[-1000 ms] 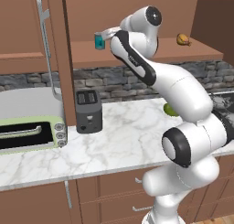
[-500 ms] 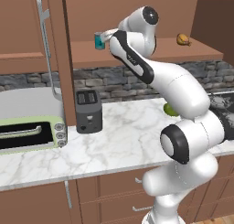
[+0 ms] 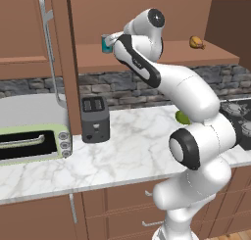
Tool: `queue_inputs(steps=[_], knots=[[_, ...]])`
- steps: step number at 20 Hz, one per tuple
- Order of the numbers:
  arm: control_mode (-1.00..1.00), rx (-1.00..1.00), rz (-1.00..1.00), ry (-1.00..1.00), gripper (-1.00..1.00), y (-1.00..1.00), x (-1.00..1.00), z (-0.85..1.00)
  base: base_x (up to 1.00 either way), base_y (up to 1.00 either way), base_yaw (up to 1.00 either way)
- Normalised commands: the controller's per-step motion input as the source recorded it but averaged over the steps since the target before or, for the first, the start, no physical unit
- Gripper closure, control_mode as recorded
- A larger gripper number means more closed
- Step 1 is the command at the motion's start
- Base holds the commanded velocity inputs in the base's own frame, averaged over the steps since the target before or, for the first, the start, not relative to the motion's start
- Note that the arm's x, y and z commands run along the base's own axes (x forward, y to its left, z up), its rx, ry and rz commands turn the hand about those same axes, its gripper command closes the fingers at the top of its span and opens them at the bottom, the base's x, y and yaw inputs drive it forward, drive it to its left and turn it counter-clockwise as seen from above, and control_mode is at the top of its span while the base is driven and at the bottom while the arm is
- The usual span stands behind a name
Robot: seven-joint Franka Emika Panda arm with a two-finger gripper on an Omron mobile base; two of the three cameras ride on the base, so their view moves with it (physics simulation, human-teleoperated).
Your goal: Pick the cans from the counter and place them in their designated side in the cabinet.
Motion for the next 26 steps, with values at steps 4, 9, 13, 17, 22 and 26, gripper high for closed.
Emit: queue_inputs(steps=[4, 9, 13, 17, 22, 26], knots=[[-1.0, -0.01, 0.0, 0.0, 1.0, 0.06, 0.25, -0.04, 0.0, 0.0, 0.0], [-1.0, -0.01, 0.0, 0.0, 1.0, 0.07, 0.23, -0.06, 0.0, 0.0, 0.0], [-1.0, -0.01, 0.0, 0.0, 1.0, 0.08, 0.25, -0.11, 0.0, 0.0, 0.0], [-1.0, -0.01, 0.0, 0.0, 1.0, 0.09, 0.27, -0.12, 0.0, 0.0, 0.0], [-1.0, -0.01, 0.0, 0.0, 1.0, 0.08, 0.28, -0.14, 0.0, 0.0, 0.0], [-1.0, -0.01, 0.0, 0.0, 1.0, 0.05, 0.22, -0.18, 0.0, 0.0, 0.0]])
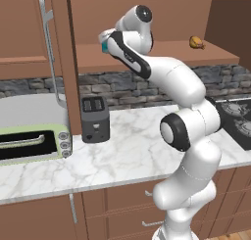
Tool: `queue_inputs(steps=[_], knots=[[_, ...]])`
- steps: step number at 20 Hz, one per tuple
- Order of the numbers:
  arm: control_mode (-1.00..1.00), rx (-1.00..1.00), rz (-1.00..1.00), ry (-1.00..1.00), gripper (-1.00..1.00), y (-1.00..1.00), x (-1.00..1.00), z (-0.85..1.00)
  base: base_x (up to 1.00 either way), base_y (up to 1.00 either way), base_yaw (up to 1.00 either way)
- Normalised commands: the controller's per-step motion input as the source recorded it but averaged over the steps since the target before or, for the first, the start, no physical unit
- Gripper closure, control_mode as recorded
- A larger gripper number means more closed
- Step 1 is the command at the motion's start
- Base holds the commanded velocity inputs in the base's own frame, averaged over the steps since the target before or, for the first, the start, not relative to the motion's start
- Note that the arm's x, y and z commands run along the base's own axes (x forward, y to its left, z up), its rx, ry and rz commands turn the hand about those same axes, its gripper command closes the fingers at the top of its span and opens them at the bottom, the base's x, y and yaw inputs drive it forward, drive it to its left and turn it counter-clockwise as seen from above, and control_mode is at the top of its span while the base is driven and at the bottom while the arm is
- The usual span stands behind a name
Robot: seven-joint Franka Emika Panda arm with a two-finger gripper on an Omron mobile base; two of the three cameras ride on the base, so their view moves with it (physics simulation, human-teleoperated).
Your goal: Pick the cans from the counter and place them in their designated side in the cabinet.
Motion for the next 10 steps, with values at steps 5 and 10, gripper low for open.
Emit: queue_inputs(steps=[5, 10], knots=[[-1.0, -0.02, 0.0, 0.0, 1.0, 0.07, 0.19, -0.23, 0.0, 0.0, 0.0], [-1.0, -0.02, 0.0, 0.0, 1.0, 0.09, 0.18, -0.27, 0.0, 0.0, 0.0]])
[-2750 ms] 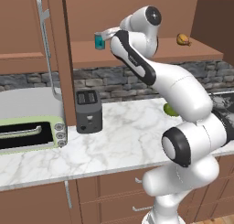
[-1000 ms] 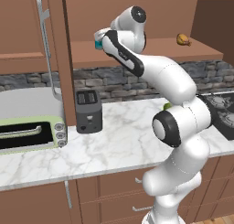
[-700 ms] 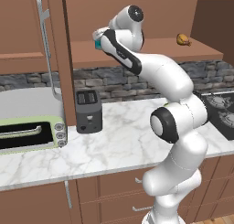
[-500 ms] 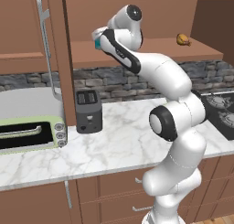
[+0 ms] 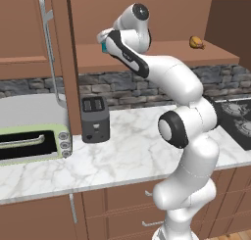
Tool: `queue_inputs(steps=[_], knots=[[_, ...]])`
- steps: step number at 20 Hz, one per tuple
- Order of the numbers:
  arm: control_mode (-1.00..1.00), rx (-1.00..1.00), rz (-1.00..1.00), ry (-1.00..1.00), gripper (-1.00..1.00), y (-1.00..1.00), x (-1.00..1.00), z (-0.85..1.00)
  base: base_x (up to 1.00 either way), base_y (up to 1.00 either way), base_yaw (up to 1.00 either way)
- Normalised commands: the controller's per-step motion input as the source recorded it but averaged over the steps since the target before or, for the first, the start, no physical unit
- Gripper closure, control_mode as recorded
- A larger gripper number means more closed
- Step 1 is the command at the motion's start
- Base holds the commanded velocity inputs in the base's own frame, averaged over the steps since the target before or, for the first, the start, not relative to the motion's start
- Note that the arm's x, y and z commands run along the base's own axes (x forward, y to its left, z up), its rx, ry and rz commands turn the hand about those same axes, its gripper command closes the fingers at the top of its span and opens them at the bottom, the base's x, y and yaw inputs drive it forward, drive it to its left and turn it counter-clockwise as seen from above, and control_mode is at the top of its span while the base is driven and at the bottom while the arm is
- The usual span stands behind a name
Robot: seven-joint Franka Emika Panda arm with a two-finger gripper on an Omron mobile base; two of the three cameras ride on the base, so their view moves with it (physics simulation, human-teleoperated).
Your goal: Pick the cans from the counter and place them in their designated side in the cabinet.
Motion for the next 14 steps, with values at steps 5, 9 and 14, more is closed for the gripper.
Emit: queue_inputs(steps=[5, 9, 14], knots=[[-1.0, -0.03, 0.0, 0.0, 1.0, 0.1, 0.17, -0.31, 0.0, 0.0, 0.0], [-1.0, -0.03, 0.0, 0.0, 1.0, 0.11, 0.14, -0.33, 0.0, 0.0, 0.0], [-1.0, -0.03, 0.0, 0.0, -1.0, 0.04, 0.14, -0.25, 0.0, 0.0, 0.0]])
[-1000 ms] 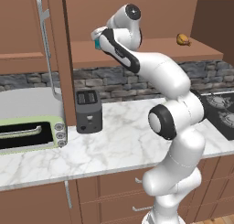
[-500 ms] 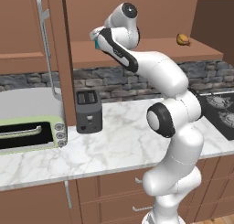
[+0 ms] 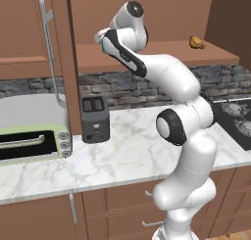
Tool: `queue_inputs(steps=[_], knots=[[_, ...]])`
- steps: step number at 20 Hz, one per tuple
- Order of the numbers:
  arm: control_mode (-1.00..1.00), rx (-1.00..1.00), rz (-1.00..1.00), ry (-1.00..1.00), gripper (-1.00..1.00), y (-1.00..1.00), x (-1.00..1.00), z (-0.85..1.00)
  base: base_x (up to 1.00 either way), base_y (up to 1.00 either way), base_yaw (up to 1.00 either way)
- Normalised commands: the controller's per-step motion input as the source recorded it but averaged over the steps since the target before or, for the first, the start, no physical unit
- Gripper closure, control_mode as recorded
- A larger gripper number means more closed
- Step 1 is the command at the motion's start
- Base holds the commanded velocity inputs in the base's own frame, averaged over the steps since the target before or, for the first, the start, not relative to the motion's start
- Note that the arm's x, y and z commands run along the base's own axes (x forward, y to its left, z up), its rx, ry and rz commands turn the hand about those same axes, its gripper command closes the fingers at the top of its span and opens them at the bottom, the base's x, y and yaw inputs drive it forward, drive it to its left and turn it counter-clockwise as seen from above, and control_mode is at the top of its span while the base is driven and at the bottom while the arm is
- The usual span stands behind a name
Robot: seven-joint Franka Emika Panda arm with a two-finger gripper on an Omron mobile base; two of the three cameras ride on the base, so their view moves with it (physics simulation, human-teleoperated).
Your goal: Pick the cans from the counter and place them in their designated side in the cabinet.
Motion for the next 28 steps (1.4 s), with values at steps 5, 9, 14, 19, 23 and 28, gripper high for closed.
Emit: queue_inputs(steps=[5, 9, 14, 19, 23, 28], knots=[[-1.0, -0.01, 0.0, -0.04, -1.0, 0.0, 0.18, -0.17, 0.0, 0.0, 0.0], [-1.0, 0.0, 0.02, -0.07, -1.0, 0.0, 0.25, -0.15, 0.0, 0.0, 0.0], [-1.0, 0.0, 0.03, -0.12, -1.0, 0.0, 0.16, -0.07, 0.0, 0.0, 0.0], [-1.0, 0.0, 0.06, -0.17, -1.0, 0.0, 0.0, 0.0, 0.0, 0.0, 0.0], [-1.0, 0.0, 0.07, -0.2, -1.0, -0.01, -0.07, 0.0, 0.0, 0.0, 0.0], [-1.0, 0.0, 0.08, -0.19, -1.0, -0.07, -0.28, 0.0, 0.0, 0.0, 0.0]])
